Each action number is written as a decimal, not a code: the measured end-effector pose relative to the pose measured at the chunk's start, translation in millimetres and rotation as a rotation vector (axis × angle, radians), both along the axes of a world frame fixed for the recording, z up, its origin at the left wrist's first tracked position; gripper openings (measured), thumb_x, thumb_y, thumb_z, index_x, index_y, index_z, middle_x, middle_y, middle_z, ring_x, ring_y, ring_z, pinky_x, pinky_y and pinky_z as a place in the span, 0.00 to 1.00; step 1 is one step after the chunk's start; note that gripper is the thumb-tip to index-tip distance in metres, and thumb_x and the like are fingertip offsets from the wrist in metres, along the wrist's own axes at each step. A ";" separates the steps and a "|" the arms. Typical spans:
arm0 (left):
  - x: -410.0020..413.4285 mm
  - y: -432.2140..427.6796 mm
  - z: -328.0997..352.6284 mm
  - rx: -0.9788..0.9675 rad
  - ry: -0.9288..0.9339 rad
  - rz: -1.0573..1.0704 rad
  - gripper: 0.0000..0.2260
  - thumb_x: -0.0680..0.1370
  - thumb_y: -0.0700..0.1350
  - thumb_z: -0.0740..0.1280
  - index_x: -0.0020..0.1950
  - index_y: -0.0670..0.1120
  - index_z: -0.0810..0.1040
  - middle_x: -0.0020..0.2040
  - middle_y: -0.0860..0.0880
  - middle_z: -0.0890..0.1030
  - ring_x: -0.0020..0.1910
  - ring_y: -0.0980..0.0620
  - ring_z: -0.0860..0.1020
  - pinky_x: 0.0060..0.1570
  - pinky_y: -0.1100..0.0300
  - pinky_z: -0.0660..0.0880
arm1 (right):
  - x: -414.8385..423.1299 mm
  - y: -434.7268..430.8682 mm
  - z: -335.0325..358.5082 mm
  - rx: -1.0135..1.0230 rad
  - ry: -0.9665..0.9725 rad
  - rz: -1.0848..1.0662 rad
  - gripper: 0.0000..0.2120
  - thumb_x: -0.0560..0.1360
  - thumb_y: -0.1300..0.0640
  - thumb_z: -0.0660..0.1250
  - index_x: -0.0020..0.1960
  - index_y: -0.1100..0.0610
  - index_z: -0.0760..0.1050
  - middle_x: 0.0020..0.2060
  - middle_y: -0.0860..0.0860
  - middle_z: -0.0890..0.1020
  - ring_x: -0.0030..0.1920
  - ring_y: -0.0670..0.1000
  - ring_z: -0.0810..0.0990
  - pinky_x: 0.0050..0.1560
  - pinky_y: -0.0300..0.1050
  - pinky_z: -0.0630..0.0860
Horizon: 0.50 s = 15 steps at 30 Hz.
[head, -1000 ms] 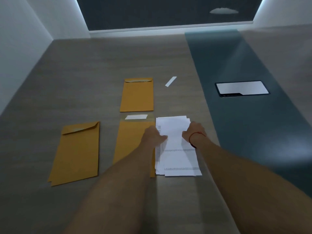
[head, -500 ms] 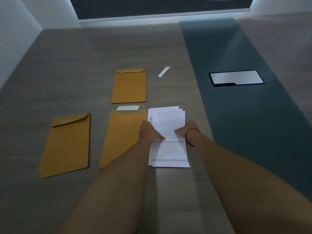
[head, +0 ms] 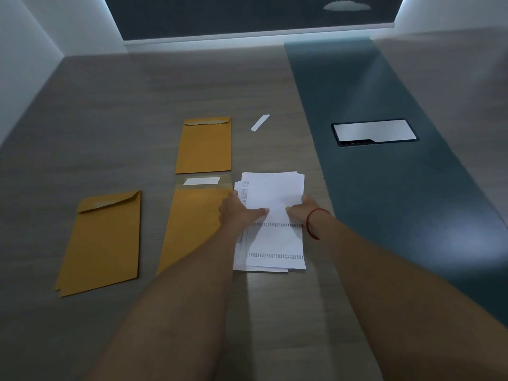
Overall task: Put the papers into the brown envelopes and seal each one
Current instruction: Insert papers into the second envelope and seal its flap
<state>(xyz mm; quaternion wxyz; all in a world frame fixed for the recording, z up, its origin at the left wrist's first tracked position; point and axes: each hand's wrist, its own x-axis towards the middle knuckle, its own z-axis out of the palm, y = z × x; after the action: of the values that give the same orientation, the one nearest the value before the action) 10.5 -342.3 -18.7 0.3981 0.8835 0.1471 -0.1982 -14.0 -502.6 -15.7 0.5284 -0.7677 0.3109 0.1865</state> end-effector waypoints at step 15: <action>26.3 30.0 45.2 -0.331 0.001 0.224 0.18 0.77 0.39 0.67 0.67 0.42 0.71 0.62 0.45 0.78 0.52 0.48 0.77 0.48 0.58 0.74 | 24.1 34.3 36.4 0.064 -0.124 0.005 0.16 0.75 0.62 0.64 0.63 0.61 0.72 0.57 0.58 0.80 0.56 0.59 0.80 0.56 0.48 0.77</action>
<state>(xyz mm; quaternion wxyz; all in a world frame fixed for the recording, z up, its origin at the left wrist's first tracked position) 36.8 -312.3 26.5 0.5575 0.7839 0.2102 -0.1746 10.1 -468.3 20.7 0.5705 -0.7612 0.2694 0.1499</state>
